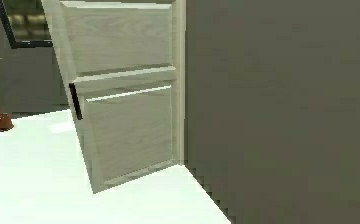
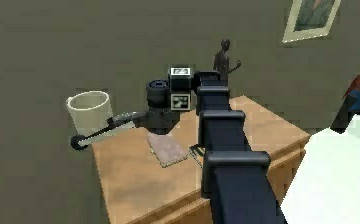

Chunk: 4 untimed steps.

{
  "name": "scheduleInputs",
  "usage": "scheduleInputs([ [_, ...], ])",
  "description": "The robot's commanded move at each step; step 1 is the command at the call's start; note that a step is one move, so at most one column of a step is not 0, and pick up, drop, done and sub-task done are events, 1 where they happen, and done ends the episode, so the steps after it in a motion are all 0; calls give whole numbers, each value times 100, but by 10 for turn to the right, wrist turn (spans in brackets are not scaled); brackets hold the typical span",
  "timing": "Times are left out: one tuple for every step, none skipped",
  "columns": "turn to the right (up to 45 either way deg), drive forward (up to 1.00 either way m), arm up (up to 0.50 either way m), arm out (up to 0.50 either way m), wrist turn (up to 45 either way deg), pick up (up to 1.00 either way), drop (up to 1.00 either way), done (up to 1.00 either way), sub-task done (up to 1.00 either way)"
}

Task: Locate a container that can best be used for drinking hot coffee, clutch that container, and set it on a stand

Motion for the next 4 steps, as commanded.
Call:
scheduleInputs([
  [0,0,0,0,-450,0,0,0,0],
  [0,0,0,0,-210,0,0,0,0],
  [0,0,0,-20,0,0,0,0,0],
  [-450,0,0,0,0,0,0,0,0],
])
